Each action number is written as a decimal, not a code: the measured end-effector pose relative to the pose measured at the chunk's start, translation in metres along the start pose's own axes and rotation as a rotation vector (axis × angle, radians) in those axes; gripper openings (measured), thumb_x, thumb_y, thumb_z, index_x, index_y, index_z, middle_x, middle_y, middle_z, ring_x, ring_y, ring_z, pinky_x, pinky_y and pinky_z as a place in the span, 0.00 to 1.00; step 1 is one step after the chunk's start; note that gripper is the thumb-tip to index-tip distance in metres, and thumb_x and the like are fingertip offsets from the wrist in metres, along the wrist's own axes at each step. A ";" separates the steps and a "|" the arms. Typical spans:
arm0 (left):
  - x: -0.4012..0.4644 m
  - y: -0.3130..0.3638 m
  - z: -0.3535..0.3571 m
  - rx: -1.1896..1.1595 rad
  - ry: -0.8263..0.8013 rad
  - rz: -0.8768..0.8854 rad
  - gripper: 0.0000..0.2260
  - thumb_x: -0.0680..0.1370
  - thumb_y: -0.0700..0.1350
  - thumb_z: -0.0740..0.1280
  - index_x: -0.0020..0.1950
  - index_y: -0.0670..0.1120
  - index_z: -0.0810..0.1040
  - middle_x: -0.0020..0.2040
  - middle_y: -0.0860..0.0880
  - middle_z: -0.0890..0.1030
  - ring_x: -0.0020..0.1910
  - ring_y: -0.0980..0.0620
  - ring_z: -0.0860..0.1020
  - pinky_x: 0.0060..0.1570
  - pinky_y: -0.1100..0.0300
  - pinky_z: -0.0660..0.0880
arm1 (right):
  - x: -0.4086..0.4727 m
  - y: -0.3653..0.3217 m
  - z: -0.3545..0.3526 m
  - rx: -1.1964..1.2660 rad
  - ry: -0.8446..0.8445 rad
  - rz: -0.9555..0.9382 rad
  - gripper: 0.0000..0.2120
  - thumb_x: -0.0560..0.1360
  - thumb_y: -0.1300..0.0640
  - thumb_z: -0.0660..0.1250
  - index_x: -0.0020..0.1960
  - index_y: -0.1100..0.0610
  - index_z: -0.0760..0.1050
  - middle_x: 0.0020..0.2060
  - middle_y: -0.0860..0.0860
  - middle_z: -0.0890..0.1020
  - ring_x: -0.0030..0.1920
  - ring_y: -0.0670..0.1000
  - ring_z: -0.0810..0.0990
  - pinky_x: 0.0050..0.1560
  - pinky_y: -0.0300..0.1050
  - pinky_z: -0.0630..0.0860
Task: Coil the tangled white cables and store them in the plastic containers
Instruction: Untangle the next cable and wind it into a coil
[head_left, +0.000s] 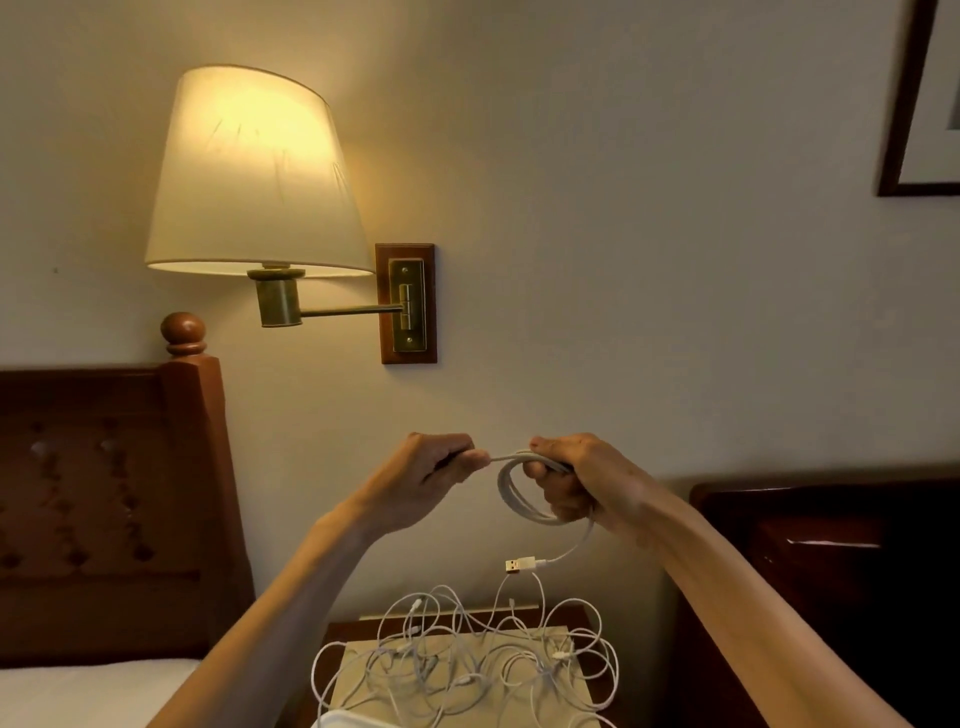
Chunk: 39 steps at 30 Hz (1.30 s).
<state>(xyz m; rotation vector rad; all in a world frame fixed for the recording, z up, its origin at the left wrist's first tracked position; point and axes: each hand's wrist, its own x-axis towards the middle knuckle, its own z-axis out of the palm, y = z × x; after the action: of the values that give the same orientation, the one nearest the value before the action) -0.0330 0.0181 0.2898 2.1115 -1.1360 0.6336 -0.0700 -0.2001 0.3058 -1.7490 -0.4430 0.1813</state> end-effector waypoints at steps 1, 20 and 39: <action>-0.003 -0.004 -0.002 0.027 -0.058 -0.016 0.12 0.81 0.52 0.58 0.41 0.49 0.74 0.32 0.56 0.73 0.30 0.58 0.71 0.31 0.65 0.68 | 0.000 -0.002 -0.003 0.041 0.006 0.029 0.21 0.84 0.53 0.50 0.35 0.56 0.71 0.25 0.49 0.62 0.25 0.47 0.56 0.28 0.40 0.57; -0.012 0.012 0.032 -0.854 0.655 -0.673 0.06 0.77 0.33 0.66 0.51 0.37 0.81 0.43 0.40 0.82 0.39 0.48 0.83 0.40 0.61 0.80 | 0.020 -0.014 0.009 0.668 -0.119 0.180 0.20 0.83 0.59 0.46 0.35 0.56 0.67 0.19 0.45 0.58 0.19 0.44 0.53 0.22 0.37 0.57; -0.011 0.065 0.030 -0.204 0.343 -0.665 0.05 0.78 0.48 0.68 0.43 0.49 0.79 0.37 0.53 0.78 0.34 0.62 0.75 0.35 0.64 0.73 | 0.015 -0.022 0.027 0.251 0.122 -0.018 0.20 0.84 0.52 0.49 0.37 0.57 0.69 0.22 0.47 0.61 0.23 0.47 0.57 0.27 0.40 0.60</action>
<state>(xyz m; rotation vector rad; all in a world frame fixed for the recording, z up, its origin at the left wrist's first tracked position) -0.0910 -0.0248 0.2822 1.9405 -0.2614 0.5007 -0.0706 -0.1665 0.3225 -1.5001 -0.3313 0.1113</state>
